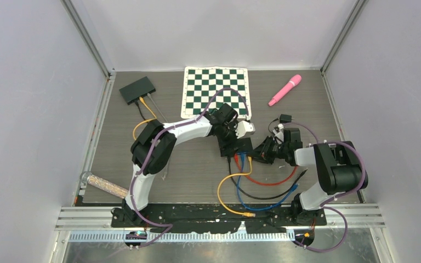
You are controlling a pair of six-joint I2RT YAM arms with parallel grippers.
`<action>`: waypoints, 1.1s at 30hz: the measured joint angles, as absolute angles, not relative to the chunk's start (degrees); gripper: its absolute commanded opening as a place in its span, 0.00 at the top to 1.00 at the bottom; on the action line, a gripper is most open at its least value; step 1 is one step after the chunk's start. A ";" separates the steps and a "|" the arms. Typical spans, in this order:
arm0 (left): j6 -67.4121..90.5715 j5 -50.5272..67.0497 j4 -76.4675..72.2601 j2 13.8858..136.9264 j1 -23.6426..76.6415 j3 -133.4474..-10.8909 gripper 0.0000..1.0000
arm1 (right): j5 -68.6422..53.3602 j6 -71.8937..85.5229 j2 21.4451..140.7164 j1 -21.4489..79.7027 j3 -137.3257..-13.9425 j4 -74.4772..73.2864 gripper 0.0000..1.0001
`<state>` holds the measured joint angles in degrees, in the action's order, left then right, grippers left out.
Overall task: Pull the plug from the switch port
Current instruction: Pull the connector from the switch port, then place the connector at the center of the board.
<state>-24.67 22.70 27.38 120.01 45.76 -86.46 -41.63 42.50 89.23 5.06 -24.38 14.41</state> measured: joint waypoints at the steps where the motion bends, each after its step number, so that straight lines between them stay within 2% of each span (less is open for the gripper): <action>1: -24.75 22.72 27.66 120.01 45.76 -86.46 0.23 | -43.11 44.03 89.65 4.80 -23.07 16.84 0.95; 4: -24.88 22.76 28.14 120.05 45.76 -86.70 0.24 | -44.56 46.24 89.71 4.67 -20.82 17.89 0.95; 10: -25.12 23.11 28.93 120.27 45.69 -87.20 0.23 | -39.38 41.85 85.89 6.13 -24.38 6.42 0.95; 12: -25.45 23.20 29.34 120.36 45.63 -87.44 0.17 | -38.41 41.01 84.49 6.13 -24.47 3.75 0.95; 13: -25.56 23.24 29.54 120.38 45.63 -87.59 0.02 | -37.65 40.77 83.55 6.13 -24.45 2.63 0.94; 14: -25.67 23.31 29.63 120.40 45.63 -87.64 0.01 | -36.91 40.62 82.63 6.15 -24.36 1.83 0.94; 20: -25.67 23.53 28.01 119.87 45.63 -86.39 0.01 | -31.92 40.03 71.05 6.15 -23.18 -2.90 0.95; 25: -22.55 23.14 21.15 116.29 44.95 -79.68 0.00 | -31.14 39.55 61.25 6.15 -23.64 -4.01 0.95; 33: -11.40 18.28 6.52 100.05 40.97 -63.86 0.01 | -38.28 40.10 53.52 6.15 -26.63 -2.55 0.95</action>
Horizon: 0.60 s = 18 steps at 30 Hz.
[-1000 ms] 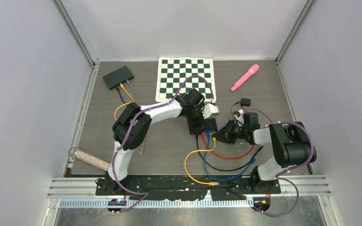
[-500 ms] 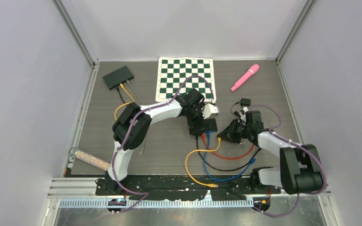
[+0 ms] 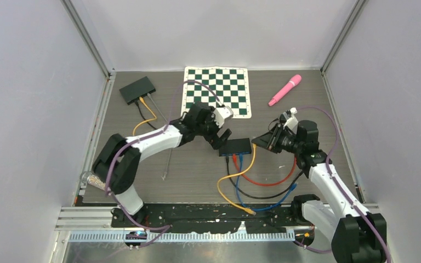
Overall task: Pull the plug from the switch port
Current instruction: Place the connector at the center of the board.
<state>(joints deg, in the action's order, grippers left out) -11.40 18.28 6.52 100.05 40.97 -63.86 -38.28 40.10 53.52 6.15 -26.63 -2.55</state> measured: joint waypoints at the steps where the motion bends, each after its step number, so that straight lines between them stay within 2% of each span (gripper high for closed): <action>1: -10.33 17.41 4.05 97.60 40.40 -62.33 0.01 | -39.79 40.32 52.88 6.15 -27.79 -2.35 0.95; 9: -5.30 8.38 -5.61 86.98 39.75 -57.36 0.00 | -48.40 43.27 48.45 6.11 -38.76 2.81 0.94; 14: -3.01 0.71 -9.32 78.63 39.59 -49.87 0.00 | -48.82 40.73 45.74 4.14 -49.21 0.12 0.95; 18: -2.07 -1.85 -9.67 74.26 39.33 -47.92 0.00 | -44.97 34.50 45.98 -0.49 -58.72 -7.99 0.95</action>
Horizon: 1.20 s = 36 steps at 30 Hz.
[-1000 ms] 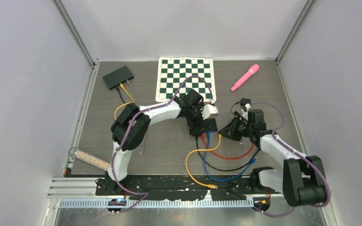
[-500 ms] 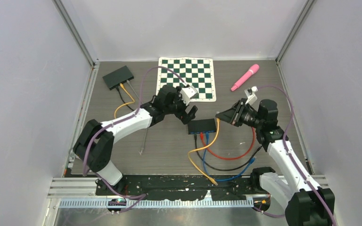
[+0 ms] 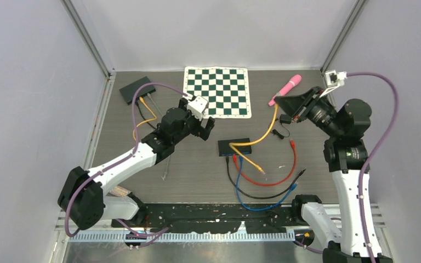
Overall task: Pull the plug from the switch port
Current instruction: Place the connector at the center of the board.
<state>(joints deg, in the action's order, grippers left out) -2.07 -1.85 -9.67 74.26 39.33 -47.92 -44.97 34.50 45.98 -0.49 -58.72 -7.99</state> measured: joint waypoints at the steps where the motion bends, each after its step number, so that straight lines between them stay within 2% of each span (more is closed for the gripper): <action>1: -1.91 -2.13 -9.67 73.65 39.29 -47.83 0.00 | -42.52 32.64 46.39 -1.52 -60.49 -10.61 0.95; 6: -1.87 -2.31 -9.63 71.66 39.24 -47.70 0.01 | -26.09 22.94 50.61 -5.54 -68.27 -25.50 0.95; 9: -1.85 -1.52 -9.19 71.64 39.24 -47.70 0.00 | -20.99 18.94 56.40 -7.42 -71.64 -31.05 0.95; 17: -1.67 3.09 -7.35 71.64 39.24 -47.70 0.00 | -24.10 13.91 82.32 -8.23 -80.64 -39.92 0.94; 22: -1.69 5.23 -5.56 71.64 39.24 -47.70 0.00 | -23.09 12.67 101.51 -8.19 -91.83 -46.00 0.95; 26: -1.74 6.13 -4.16 71.64 39.24 -47.79 0.00 | -20.34 13.23 110.48 -7.94 -96.95 -46.54 0.94; 28: -1.85 6.52 -2.90 71.64 39.24 -48.10 0.00 | -18.41 13.15 113.80 -7.70 -100.73 -48.27 0.90; 29: -1.89 6.70 -2.35 71.64 39.24 -48.29 0.00 | -17.63 12.82 115.00 -7.64 -102.56 -48.93 0.80; 30: -1.91 6.87 -2.00 71.64 39.24 -48.47 0.01 | -16.97 12.36 115.96 -7.49 -104.18 -49.47 0.63; 31: -1.89 7.14 -1.89 71.64 39.24 -48.58 0.00 | -16.32 11.94 116.71 -7.27 -105.67 -49.98 0.54; 32: -1.87 7.31 -1.87 71.64 39.24 -48.60 0.00 | -15.77 11.62 117.14 -6.98 -106.72 -50.37 0.38; 34: -1.72 7.86 -1.83 71.72 39.24 -48.62 0.00 | -14.50 10.70 117.25 -6.15 -107.20 -50.65 0.29; 36: -1.52 8.47 -1.63 72.07 39.24 -48.95 0.01 | -13.37 9.93 116.60 -4.89 -106.08 -50.35 0.25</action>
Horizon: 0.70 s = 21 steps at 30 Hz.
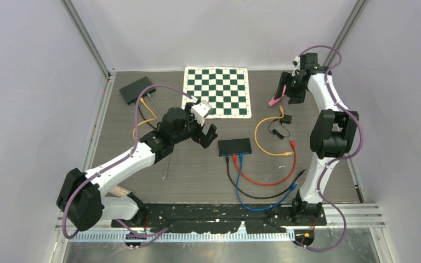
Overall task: Pull the plug from the switch port
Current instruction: Place the connector at the center of the board.
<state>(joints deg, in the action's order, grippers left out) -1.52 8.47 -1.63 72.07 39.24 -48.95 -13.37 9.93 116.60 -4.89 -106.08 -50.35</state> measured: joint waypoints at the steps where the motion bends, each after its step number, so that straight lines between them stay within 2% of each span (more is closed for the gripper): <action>1: -1.43 8.75 -1.34 72.40 39.24 -49.32 0.01 | -12.88 9.61 115.77 -4.14 -104.64 -49.63 0.25; 7: -0.82 10.26 -0.93 74.02 39.24 -50.41 0.00 | -10.48 10.11 104.07 -0.16 -91.72 -47.22 0.24; 15: 0.95 11.46 0.19 75.90 39.24 -51.31 0.00 | -6.46 13.91 81.03 8.01 -70.76 -40.47 0.30; 18: 1.34 11.68 0.34 76.03 39.24 -51.42 0.00 | -7.33 15.66 77.47 10.26 -62.96 -39.29 0.31; 21: 2.00 11.66 0.27 76.25 39.24 -51.42 0.00 | -7.29 16.97 79.70 10.96 -59.46 -38.57 0.31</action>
